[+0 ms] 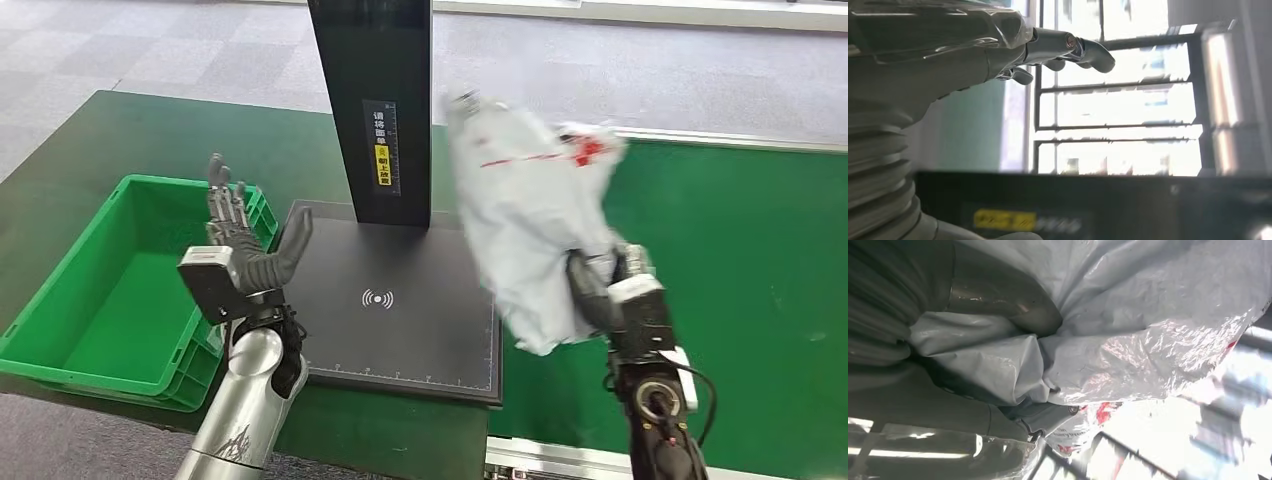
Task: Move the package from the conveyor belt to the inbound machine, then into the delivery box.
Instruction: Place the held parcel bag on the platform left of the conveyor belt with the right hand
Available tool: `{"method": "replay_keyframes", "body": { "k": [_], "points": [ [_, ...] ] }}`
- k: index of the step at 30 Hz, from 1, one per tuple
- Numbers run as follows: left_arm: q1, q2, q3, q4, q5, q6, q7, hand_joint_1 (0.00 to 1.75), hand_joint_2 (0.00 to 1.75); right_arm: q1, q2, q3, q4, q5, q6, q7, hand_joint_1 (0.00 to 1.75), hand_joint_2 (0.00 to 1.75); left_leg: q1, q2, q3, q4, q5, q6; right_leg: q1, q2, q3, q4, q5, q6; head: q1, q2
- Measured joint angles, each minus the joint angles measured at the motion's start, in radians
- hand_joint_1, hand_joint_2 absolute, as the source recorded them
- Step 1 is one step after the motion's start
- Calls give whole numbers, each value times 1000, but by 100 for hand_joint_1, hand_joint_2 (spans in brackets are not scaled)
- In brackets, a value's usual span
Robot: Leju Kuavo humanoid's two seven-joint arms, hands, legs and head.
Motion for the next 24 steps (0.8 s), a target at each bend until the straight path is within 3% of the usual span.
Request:
{"method": "replay_keyframes", "body": {
  "k": [5, 12, 24],
  "points": [
    [31, -1, 10, -146, 34, 26, 0, 0, 175, -40, -18, 239, 150, 66, 80, 0, 175, 175, 1, -3, -1, 0, 1, -1, 1, -3, 0, 0, -1, -1, 0, 0],
    [33, -17, 32, -199, 35, -2, 0, 0, 175, -129, -58, 458, 277, 162, 147, -23, 175, 175, 0, -3, -1, 1, 0, -1, 0, -3, 0, 0, 0, -1, 0, 0],
    [41, -26, 50, -227, 30, -6, 0, 0, 175, -191, -63, 574, 366, 189, 130, -19, 174, 175, 1, -2, 0, 0, 0, -1, 1, -2, 1, 0, 0, -1, 0, 0]
  ]
}}
